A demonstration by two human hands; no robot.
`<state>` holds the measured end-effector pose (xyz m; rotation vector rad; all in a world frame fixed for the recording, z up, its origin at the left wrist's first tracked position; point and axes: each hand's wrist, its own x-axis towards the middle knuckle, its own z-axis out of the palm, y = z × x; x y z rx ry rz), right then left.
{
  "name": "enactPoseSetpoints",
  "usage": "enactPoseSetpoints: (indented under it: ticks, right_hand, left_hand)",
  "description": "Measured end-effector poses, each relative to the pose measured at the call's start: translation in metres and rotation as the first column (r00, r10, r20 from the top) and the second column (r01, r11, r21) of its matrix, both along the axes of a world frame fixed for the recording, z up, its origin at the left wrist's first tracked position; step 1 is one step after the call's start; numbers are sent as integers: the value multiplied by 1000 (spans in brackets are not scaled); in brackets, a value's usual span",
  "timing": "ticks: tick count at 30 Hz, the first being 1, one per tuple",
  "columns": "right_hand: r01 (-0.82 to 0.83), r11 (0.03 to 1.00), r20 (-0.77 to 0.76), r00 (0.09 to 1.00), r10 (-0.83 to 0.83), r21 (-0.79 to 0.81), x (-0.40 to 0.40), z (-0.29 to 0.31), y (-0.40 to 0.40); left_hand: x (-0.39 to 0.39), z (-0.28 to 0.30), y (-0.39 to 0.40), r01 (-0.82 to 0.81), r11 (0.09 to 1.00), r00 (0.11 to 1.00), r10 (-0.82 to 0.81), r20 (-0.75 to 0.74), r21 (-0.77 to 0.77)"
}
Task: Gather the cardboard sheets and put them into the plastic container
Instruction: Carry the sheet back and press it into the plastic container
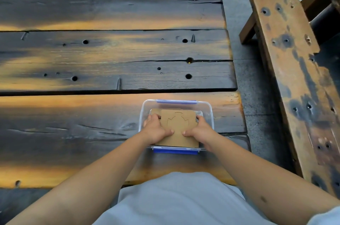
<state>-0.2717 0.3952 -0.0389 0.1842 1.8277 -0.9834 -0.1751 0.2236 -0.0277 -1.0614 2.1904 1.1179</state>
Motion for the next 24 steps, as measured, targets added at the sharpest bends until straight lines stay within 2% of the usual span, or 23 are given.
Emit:
enactPoseSetpoints:
  ticks: [4,8,11,15,21,24]
  right_hand:
    - [87,994,23,996,-86,-60,1,-4,2]
    - [105,990,45,994,-101,-91,0,-7,1]
    - [71,995,35,997,-69,-76,1,-7,-1]
    - [44,996,22,999,-42,-75,-1,-5,-1]
    - [-60,998,-94,994,59,-4,-4,-2,-5]
    - [-98,994,-115,988,103,47,-5,-1,-6]
  left_hand:
    - [-1,-3,-3,11,1000,1000,-11,-27,-10]
    - [2,-4,-3,-63,977,990,87,-111,204]
    - [2,-1,-8,-41,972,986,77,-147,233]
    - [1,4,-15,-39,971,991,67,-113,238]
    - [-7,6,-22,-107,909,989,137,-47,402]
    - [-10,7,-22,-117,922,993,120,13,368]
